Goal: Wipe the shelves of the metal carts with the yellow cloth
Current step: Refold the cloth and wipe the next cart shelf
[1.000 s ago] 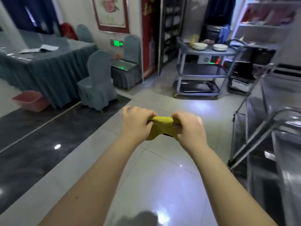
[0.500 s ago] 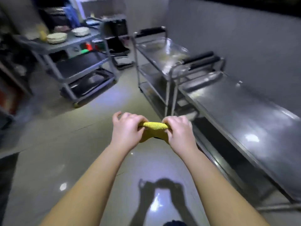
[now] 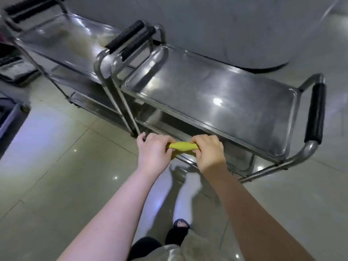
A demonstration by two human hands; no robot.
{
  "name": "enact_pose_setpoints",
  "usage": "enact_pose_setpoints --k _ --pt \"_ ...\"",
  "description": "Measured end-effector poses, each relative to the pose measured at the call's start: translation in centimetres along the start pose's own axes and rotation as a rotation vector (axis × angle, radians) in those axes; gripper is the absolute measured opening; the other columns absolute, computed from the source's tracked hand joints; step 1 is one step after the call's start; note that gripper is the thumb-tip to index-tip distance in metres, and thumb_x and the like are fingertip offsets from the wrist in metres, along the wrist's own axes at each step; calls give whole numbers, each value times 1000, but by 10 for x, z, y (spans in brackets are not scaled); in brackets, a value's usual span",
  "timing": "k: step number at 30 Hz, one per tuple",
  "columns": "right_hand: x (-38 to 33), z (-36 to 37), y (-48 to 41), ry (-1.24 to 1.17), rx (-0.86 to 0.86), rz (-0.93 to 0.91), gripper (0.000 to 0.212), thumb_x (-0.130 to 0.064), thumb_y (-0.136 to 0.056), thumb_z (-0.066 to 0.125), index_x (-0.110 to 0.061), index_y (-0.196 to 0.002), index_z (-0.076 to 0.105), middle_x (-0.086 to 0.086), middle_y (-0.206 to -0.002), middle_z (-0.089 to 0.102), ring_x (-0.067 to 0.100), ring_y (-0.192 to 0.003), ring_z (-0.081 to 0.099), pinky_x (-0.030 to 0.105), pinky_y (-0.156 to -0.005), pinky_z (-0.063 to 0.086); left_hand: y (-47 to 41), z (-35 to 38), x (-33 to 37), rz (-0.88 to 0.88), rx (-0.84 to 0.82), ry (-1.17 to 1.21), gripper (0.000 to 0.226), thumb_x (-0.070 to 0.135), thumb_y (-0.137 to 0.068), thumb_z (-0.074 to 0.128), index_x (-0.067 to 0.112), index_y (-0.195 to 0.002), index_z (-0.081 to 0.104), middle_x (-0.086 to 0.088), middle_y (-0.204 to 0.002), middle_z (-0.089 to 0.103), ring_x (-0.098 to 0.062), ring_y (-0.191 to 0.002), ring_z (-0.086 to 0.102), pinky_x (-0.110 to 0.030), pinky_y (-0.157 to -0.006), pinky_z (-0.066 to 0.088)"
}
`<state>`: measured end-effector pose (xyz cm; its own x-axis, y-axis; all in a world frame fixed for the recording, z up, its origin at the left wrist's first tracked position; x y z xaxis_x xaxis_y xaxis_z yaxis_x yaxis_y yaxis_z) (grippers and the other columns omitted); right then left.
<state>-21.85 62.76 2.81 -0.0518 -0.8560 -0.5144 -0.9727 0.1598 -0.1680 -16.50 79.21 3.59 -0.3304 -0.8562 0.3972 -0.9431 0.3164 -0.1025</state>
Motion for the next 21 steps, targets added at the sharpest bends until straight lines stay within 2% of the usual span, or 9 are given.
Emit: enact_pose_setpoints --k 3,5,7,10,13,16,19,21 --pt "8 13 -1 10 15 46 24 -15 -72 55 -14 -91 68 2 -88 67 34 -78 56 42 -68 44 -17 20 -9 43 -80 4 20 16 -76 66 34 -86 69 16 -75 56 -16 -94 53 -43 -105 19" --pt "18 30 3 31 -46 117 27 -9 -72 60 -14 -97 68 3 -95 67 34 -85 57 40 -74 43 -27 36 -18 95 -184 -23 15 20 -77 65 33 -84 68 15 -77 60 -14 -94 52 -40 -104 16" --pt "25 47 8 85 -94 205 34 -3 -71 68 -19 -102 68 0 -101 65 29 -93 56 36 -77 35 -40 52 -26 147 -284 -39 10 25 -75 62 31 -81 68 12 -74 63 -14 -90 55 -36 -100 17" --pt "24 69 14 67 -25 368 38 3 -68 70 -19 -99 68 -2 -100 66 29 -91 56 39 -77 38 -56 75 -38 243 -386 -16 12 32 -75 63 35 -84 70 14 -70 63 -11 -83 57 -31 -88 23" --pt "19 84 15 56 113 507 36 8 -67 68 -12 -97 70 2 -99 68 33 -89 57 42 -76 43 -70 97 -48 368 -449 26 17 30 -76 61 38 -91 66 17 -84 65 -11 -92 55 -39 -100 22" --pt "25 96 13 96 126 609 35 7 -73 63 -12 -102 69 4 -104 68 34 -94 56 43 -83 42 -79 119 -49 442 -496 29 19 30 -77 60 36 -94 65 15 -89 67 -14 -95 56 -38 -100 21" --pt "46 111 14 135 135 652 41 7 -72 55 -11 -106 70 6 -107 68 36 -100 56 49 -92 41 -79 149 -45 473 -560 57 19 30 -79 60 35 -97 66 13 -88 68 -14 -92 59 -40 -105 23" --pt "73 128 20 187 156 672 45 5 -70 53 -11 -109 69 7 -108 67 37 -103 55 54 -98 38 -78 182 -39 481 -598 104 18 29 -80 61 33 -97 66 12 -88 69 -13 -89 62 -38 -101 30"
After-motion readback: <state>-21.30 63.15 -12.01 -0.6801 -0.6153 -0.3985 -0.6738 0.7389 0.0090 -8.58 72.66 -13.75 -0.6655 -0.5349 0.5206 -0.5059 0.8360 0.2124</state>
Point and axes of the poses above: each hand's wrist, its own y-axis away from the middle knuckle, its own z-axis out of the palm, x = y × z, the point moved 1 cm from there along -y, towards the middle knuckle
